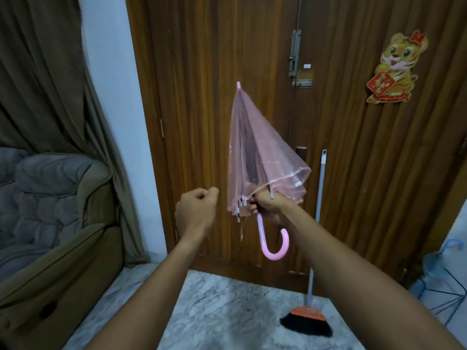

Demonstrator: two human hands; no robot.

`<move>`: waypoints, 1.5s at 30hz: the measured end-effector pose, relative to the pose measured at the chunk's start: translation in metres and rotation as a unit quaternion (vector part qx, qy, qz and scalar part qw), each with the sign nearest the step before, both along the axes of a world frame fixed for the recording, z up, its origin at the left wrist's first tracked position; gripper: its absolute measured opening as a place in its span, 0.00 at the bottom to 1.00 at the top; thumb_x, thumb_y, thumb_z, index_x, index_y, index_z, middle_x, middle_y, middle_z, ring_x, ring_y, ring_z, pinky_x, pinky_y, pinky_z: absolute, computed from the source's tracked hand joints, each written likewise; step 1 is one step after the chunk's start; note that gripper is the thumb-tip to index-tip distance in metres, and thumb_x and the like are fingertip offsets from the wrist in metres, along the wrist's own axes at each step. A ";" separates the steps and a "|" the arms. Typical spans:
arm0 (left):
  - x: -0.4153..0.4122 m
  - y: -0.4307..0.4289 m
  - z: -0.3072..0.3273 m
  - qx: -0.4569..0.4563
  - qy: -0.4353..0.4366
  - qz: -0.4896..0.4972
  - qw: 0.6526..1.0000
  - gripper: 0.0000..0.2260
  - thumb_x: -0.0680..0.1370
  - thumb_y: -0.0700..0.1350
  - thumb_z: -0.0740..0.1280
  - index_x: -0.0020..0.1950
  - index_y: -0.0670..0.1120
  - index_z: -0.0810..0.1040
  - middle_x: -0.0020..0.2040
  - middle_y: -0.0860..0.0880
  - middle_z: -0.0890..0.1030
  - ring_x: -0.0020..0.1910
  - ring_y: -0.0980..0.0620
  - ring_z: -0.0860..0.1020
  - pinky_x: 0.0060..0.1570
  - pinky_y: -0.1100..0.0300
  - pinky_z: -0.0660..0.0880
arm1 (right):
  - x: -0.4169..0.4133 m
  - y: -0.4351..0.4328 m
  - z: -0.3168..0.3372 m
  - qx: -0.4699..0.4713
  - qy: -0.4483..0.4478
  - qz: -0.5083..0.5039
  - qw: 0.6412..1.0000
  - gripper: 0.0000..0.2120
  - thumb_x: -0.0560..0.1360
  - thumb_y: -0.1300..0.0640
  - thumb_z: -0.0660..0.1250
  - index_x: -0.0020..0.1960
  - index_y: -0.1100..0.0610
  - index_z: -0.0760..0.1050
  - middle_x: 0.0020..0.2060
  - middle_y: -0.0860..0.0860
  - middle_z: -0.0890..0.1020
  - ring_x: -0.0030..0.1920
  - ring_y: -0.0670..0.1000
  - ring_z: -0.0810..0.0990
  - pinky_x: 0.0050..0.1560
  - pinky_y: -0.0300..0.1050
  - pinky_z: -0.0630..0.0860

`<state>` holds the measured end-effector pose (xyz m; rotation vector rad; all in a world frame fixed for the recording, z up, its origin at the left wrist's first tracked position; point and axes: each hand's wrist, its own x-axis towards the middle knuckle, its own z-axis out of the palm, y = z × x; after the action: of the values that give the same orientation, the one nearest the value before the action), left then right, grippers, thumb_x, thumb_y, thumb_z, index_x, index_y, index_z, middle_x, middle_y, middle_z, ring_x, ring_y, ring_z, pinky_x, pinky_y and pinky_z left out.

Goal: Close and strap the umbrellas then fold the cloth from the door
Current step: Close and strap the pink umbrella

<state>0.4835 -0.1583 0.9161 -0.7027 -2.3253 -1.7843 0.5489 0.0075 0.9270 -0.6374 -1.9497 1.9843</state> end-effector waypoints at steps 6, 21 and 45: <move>-0.008 0.028 0.054 0.108 -0.316 -0.260 0.906 0.24 0.74 0.63 0.70 0.61 0.48 0.74 0.53 0.49 0.82 0.48 0.50 0.80 0.47 0.56 0.76 | -0.002 -0.033 -0.023 0.127 -0.052 0.086 0.987 0.18 0.83 0.62 0.60 0.35 0.55 0.64 0.22 0.48 0.67 0.23 0.45 0.66 0.26 0.38 0.65; -0.067 0.020 0.038 0.231 -0.205 -0.104 0.945 0.22 0.75 0.40 0.69 0.69 0.42 0.73 0.57 0.43 0.83 0.52 0.46 0.84 0.56 0.48 0.82 | 0.014 -0.055 0.050 0.509 0.044 -0.168 0.843 0.20 0.70 0.38 0.71 0.59 0.44 0.80 0.55 0.44 0.84 0.55 0.48 0.82 0.55 0.50 0.79; -0.028 0.040 0.076 0.060 -0.111 -0.409 0.904 0.28 0.74 0.58 0.74 0.68 0.44 0.75 0.61 0.43 0.83 0.60 0.41 0.82 0.65 0.39 0.75 | 0.028 -0.007 0.051 0.009 0.292 0.135 0.947 0.18 0.77 0.46 0.67 0.57 0.59 0.77 0.44 0.51 0.86 0.45 0.49 0.85 0.50 0.44 0.82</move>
<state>0.4551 -0.1185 0.9922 -1.7254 -2.1652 -2.3904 0.5764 0.0002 0.9775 0.2313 -1.7333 1.9947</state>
